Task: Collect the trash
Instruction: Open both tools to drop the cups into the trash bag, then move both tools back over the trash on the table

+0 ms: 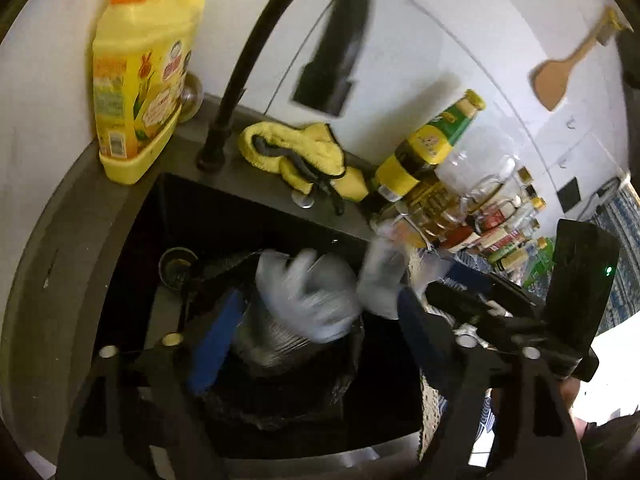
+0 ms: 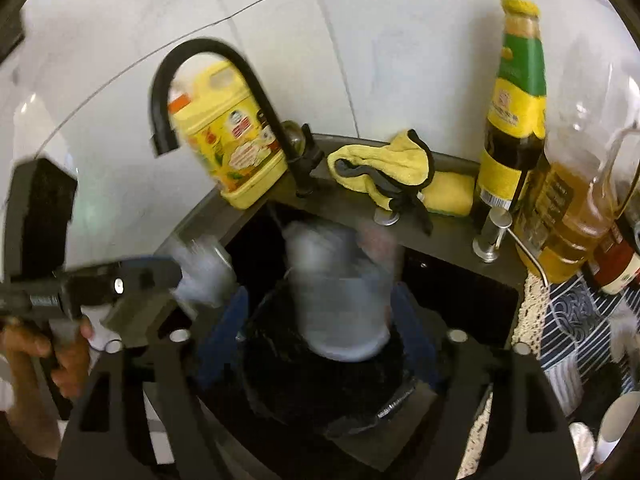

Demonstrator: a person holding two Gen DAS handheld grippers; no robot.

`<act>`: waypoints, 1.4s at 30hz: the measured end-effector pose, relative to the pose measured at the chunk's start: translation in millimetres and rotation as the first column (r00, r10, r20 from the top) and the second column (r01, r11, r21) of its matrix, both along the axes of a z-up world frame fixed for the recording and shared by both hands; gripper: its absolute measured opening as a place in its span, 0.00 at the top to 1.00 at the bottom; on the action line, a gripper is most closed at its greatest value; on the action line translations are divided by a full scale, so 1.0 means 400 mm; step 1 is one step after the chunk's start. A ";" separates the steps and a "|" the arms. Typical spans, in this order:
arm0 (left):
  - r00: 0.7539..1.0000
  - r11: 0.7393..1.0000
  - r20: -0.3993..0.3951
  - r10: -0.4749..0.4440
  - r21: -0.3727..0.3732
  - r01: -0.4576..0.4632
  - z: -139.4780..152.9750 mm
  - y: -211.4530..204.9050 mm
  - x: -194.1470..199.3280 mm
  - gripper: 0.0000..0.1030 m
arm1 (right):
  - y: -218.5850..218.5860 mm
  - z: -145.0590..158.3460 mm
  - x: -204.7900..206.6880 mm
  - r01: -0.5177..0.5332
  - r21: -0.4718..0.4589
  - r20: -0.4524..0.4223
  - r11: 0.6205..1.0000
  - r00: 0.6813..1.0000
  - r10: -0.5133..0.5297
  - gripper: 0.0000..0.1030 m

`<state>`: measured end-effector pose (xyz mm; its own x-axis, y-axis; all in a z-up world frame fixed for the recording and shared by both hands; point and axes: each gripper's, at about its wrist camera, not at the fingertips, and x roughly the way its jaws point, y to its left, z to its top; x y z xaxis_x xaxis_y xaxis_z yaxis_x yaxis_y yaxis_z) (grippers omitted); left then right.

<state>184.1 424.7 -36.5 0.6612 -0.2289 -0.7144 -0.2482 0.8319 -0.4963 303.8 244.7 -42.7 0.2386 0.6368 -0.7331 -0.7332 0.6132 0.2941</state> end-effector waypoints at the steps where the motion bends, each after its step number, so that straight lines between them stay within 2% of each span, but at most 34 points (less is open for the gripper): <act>1: 1.000 1.000 -0.012 0.006 -0.005 -0.006 -0.008 0.006 0.005 0.24 | 0.001 -0.006 0.012 0.003 -0.002 -0.013 1.000 1.000 -0.003 0.28; 4: 0.998 0.999 -0.046 0.031 -0.037 -0.032 -0.037 0.031 0.016 0.24 | 0.002 -0.021 0.035 0.012 -0.004 -0.036 1.000 0.999 -0.012 0.28; 10: 0.996 0.998 -0.074 0.039 -0.043 -0.043 -0.057 0.046 0.018 0.24 | -0.003 -0.033 0.040 0.028 -0.003 -0.057 1.000 0.998 -0.028 0.28; 16: 0.998 0.999 -0.057 0.027 -0.038 -0.029 -0.038 0.029 0.008 0.24 | -0.021 -0.011 0.017 0.037 0.009 -0.044 0.999 0.998 -0.037 0.28; 26: 0.999 1.000 0.030 0.010 -0.023 -0.010 0.020 -0.004 -0.059 0.24 | -0.111 0.025 -0.048 0.107 0.023 -0.011 0.994 0.994 -0.106 0.28; 31: 1.000 0.999 0.013 0.012 -0.034 -0.012 0.024 -0.012 -0.080 0.24 | -0.148 0.055 -0.091 0.119 0.037 0.042 0.992 0.992 -0.121 0.28; 33: 1.000 1.000 0.006 0.001 -0.007 -0.001 0.034 -0.025 -0.082 0.24 | -0.169 0.061 -0.104 0.133 0.045 0.058 0.990 0.989 -0.135 0.27; 38: 1.000 0.999 -0.008 -0.024 0.021 0.024 0.054 -0.068 -0.086 0.24 | -0.220 0.047 -0.112 0.165 0.054 0.027 0.985 0.986 -0.166 0.27; 42: 0.999 0.999 -0.023 -0.048 -0.009 0.048 0.041 -0.103 -0.076 0.24 | -0.262 0.021 -0.117 0.208 0.014 0.018 0.978 0.978 -0.208 0.24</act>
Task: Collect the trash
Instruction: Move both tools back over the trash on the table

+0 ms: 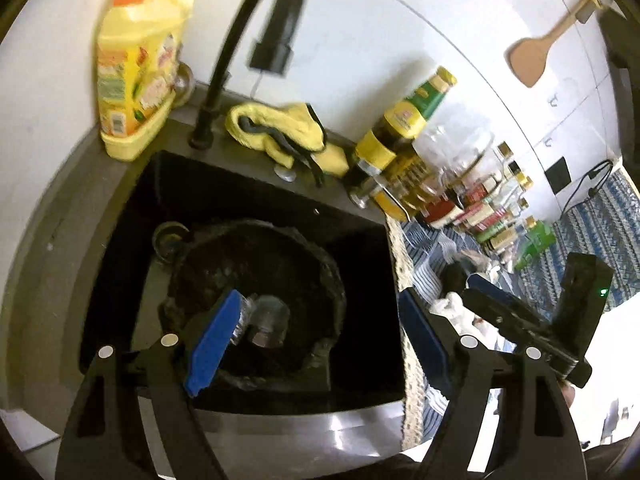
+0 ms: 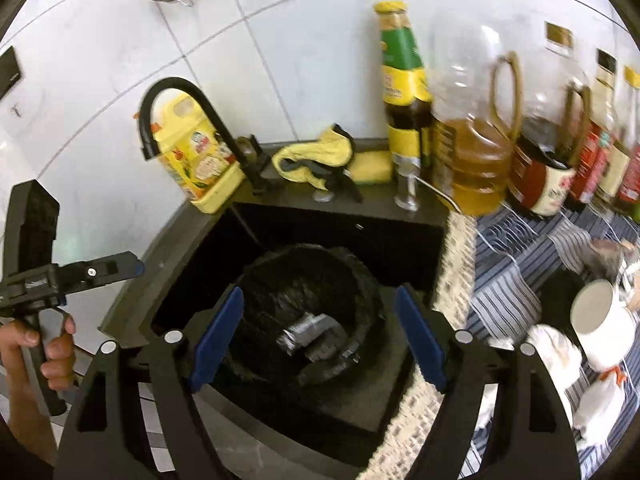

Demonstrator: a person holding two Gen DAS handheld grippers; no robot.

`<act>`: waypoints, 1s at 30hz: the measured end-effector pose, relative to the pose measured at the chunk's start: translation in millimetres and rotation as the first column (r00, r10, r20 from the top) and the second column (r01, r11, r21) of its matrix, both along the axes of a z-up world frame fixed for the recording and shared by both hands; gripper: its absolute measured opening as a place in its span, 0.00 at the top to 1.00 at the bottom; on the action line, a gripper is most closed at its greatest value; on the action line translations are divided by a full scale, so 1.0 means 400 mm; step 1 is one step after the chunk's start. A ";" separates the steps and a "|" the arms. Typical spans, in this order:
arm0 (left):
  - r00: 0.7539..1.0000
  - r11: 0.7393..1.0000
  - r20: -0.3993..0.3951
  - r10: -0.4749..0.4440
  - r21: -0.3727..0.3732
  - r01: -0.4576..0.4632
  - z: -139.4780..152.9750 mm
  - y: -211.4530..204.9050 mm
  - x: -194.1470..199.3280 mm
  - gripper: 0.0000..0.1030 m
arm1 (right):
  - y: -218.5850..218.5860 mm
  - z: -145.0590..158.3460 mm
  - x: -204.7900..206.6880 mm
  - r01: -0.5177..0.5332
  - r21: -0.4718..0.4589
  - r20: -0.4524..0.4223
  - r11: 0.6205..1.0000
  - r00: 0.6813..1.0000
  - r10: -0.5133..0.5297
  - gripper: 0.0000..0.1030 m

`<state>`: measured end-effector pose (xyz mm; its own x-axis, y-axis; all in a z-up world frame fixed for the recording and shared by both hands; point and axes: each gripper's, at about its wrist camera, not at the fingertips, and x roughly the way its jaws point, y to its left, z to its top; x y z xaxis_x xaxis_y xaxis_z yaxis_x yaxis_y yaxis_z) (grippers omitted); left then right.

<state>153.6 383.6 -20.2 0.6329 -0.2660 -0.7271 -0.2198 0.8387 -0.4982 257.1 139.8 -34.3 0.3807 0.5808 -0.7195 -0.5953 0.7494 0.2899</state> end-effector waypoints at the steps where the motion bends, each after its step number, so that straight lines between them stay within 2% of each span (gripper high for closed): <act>1: 1.000 1.000 -0.013 -0.011 -0.006 0.010 -0.005 -0.011 0.008 0.24 | -0.008 -0.004 0.002 0.006 -0.006 -0.006 1.000 1.000 -0.006 0.24; 9: 0.995 0.995 0.026 -0.094 0.020 0.093 0.028 -0.114 0.058 0.24 | -0.128 0.036 0.019 0.082 -0.017 0.022 0.997 0.996 -0.081 0.24; 18: 0.995 0.995 0.034 -0.098 0.007 0.098 0.036 -0.263 0.103 0.24 | -0.312 0.077 0.068 0.133 -0.073 0.106 0.988 0.986 -0.125 0.21; 22: 0.995 0.995 0.005 -0.095 -0.003 0.095 0.020 -0.324 0.126 0.24 | -0.402 0.077 0.106 0.161 -0.106 0.137 0.981 0.980 -0.146 0.19; 28: 0.995 0.995 -0.008 -0.100 -0.009 0.100 0.016 -0.431 0.143 0.24 | -0.517 0.060 0.180 0.196 -0.152 0.145 0.969 0.974 -0.174 0.19; 30: 0.995 0.995 -0.020 -0.097 -0.009 0.096 0.009 -0.454 0.146 0.24 | -0.556 0.045 0.209 0.217 -0.145 0.123 0.965 0.972 -0.200 0.19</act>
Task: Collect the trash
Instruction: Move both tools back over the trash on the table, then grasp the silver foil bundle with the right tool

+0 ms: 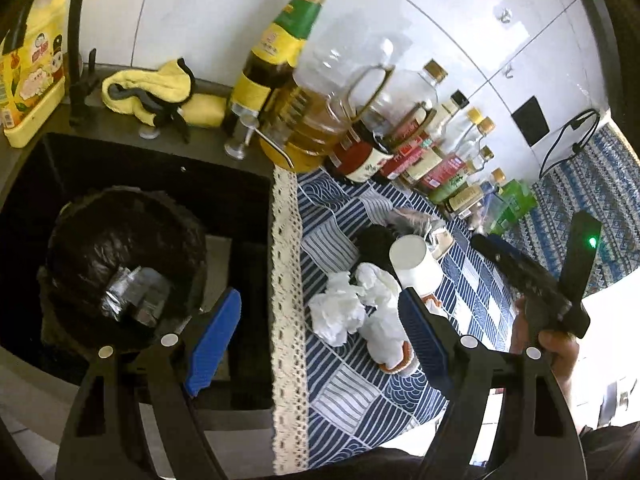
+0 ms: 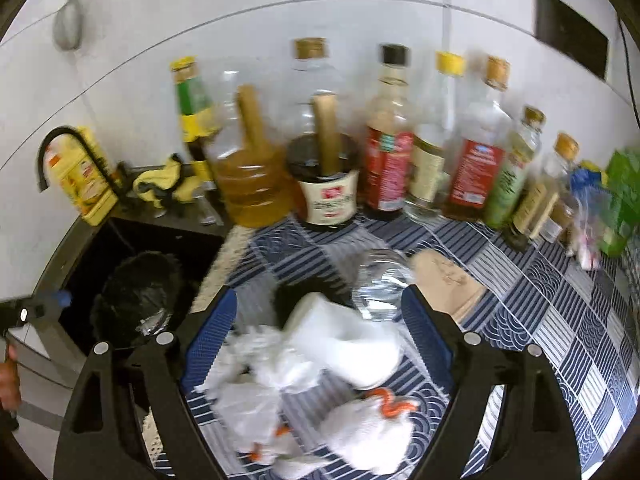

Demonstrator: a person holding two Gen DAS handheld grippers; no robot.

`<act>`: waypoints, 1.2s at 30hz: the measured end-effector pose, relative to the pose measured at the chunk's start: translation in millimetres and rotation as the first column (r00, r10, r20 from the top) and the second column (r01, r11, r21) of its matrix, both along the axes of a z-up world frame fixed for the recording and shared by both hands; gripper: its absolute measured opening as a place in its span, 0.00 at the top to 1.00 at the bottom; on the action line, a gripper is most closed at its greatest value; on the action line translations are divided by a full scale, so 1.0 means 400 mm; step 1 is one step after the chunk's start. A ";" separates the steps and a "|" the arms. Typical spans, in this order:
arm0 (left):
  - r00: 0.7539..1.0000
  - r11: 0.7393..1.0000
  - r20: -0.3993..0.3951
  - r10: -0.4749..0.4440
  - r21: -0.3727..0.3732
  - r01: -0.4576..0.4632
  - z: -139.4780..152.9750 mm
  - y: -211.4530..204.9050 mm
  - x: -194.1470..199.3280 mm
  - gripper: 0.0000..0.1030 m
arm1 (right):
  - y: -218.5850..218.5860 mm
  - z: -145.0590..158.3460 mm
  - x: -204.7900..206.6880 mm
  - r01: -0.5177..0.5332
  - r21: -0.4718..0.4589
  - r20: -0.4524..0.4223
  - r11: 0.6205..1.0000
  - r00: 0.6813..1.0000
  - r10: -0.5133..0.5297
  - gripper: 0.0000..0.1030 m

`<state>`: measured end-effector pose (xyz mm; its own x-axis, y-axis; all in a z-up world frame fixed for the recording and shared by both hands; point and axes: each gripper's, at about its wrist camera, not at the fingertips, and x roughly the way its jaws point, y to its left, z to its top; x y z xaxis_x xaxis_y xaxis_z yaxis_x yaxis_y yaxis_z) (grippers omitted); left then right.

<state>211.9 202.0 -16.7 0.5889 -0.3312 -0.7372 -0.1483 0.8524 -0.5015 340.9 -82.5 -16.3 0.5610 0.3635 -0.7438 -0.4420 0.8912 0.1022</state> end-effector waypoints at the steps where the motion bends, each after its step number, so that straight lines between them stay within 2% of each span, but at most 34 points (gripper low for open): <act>1: 1.000 1.000 -0.006 0.004 -0.001 -0.004 -0.003 -0.010 0.001 0.24 | -0.015 -0.008 0.016 0.007 0.005 -0.015 1.000 1.000 -0.007 0.19; 9: 0.999 0.999 -0.022 0.035 -0.010 -0.035 -0.012 -0.074 -0.010 0.24 | -0.082 -0.059 0.109 0.044 0.006 -0.102 0.999 0.994 -0.044 0.19; 20: 0.993 0.997 -0.097 0.064 -0.034 -0.067 -0.080 -0.141 -0.046 0.24 | -0.051 -0.155 0.216 0.107 -0.036 -0.203 0.994 0.973 -0.113 0.19; 22: 0.992 0.996 -0.107 0.067 -0.059 -0.074 -0.090 -0.148 -0.052 0.24 | -0.041 -0.168 0.232 0.114 -0.065 -0.206 0.991 0.971 -0.125 0.19; 28: 0.991 0.994 -0.110 0.075 -0.069 -0.083 -0.097 -0.153 -0.056 0.24 | -0.018 -0.208 0.271 0.129 -0.122 -0.220 0.984 0.963 -0.153 0.20; 32: 0.990 0.995 -0.115 0.076 -0.058 -0.083 -0.099 -0.144 -0.054 0.24 | -0.001 -0.241 0.280 0.112 -0.160 -0.263 0.981 0.953 -0.152 0.40; 36: 0.989 0.994 -0.120 0.086 -0.060 -0.094 -0.101 -0.128 -0.049 0.24 | 0.000 -0.244 0.277 0.107 -0.158 -0.260 0.982 0.954 -0.146 0.44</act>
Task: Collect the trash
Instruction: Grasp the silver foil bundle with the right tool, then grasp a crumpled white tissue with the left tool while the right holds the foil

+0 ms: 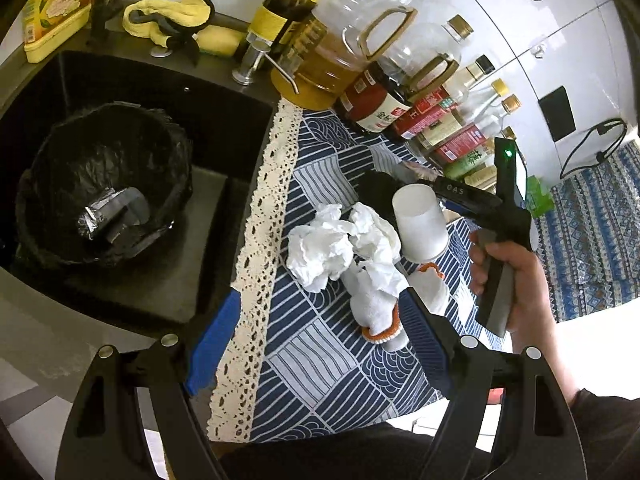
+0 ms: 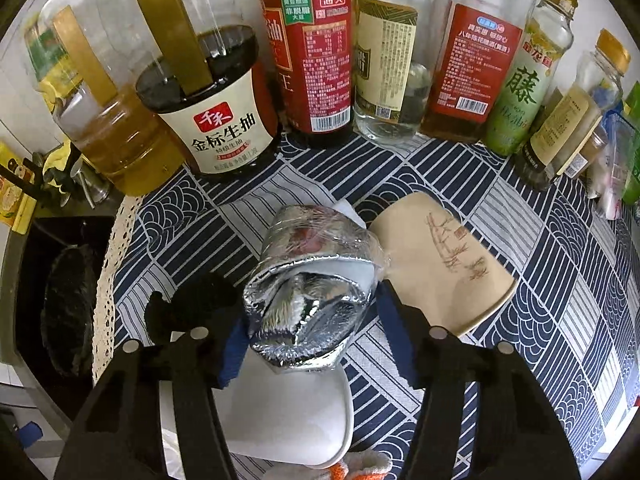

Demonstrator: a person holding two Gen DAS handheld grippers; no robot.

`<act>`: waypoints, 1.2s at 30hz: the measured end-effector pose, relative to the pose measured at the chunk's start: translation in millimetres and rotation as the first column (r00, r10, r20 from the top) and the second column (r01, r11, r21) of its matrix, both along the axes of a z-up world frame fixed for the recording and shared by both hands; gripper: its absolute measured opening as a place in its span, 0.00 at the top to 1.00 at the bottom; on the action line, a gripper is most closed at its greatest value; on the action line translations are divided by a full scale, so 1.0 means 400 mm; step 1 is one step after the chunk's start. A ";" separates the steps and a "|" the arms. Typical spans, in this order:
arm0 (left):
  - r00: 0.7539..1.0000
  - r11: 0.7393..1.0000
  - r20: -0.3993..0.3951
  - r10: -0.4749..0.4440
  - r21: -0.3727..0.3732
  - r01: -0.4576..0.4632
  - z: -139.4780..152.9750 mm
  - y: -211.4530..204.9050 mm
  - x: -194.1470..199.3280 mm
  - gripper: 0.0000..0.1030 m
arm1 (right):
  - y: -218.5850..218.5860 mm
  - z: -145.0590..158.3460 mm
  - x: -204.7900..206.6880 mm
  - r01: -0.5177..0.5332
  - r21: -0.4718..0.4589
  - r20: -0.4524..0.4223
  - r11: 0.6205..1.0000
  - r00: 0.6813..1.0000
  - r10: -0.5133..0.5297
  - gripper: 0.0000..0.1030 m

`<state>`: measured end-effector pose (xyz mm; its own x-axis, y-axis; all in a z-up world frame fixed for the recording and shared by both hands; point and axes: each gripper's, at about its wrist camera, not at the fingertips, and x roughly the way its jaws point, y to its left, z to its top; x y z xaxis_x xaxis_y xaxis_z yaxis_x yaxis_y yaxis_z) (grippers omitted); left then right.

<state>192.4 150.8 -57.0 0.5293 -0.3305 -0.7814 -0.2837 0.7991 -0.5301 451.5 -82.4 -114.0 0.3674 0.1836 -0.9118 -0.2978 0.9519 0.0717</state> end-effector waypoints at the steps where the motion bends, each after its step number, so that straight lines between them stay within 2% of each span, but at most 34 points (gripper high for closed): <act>1: 1.000 1.000 0.001 -0.001 -0.002 0.001 0.000 0.002 0.003 0.24 | -0.001 0.003 0.000 -0.002 0.009 0.000 1.000 1.000 0.002 0.44; 13: 0.996 0.996 -0.004 -0.090 0.024 0.090 -0.005 -0.022 0.063 0.24 | -0.022 0.101 -0.053 -0.024 0.094 0.051 0.995 0.999 0.020 0.46; 19: 0.985 0.983 -0.044 -0.168 0.070 0.171 -0.023 -0.054 0.107 0.24 | -0.050 0.168 -0.121 -0.053 0.164 0.081 0.985 0.996 0.040 0.46; 26: 0.962 0.954 -0.094 -0.258 0.130 0.269 -0.039 -0.098 0.174 0.24 | -0.109 0.240 -0.214 -0.057 0.234 0.151 0.971 0.988 0.021 0.46; 31: 0.946 0.937 -0.139 -0.293 0.153 0.313 -0.073 -0.114 0.215 0.24 | -0.159 0.253 -0.271 -0.037 0.256 0.174 0.966 0.985 -0.008 0.46; 36: 0.943 0.938 -0.149 -0.297 0.141 0.318 -0.098 -0.121 0.245 0.24 | -0.209 0.251 -0.328 -0.009 0.279 0.174 0.960 0.984 -0.041 0.46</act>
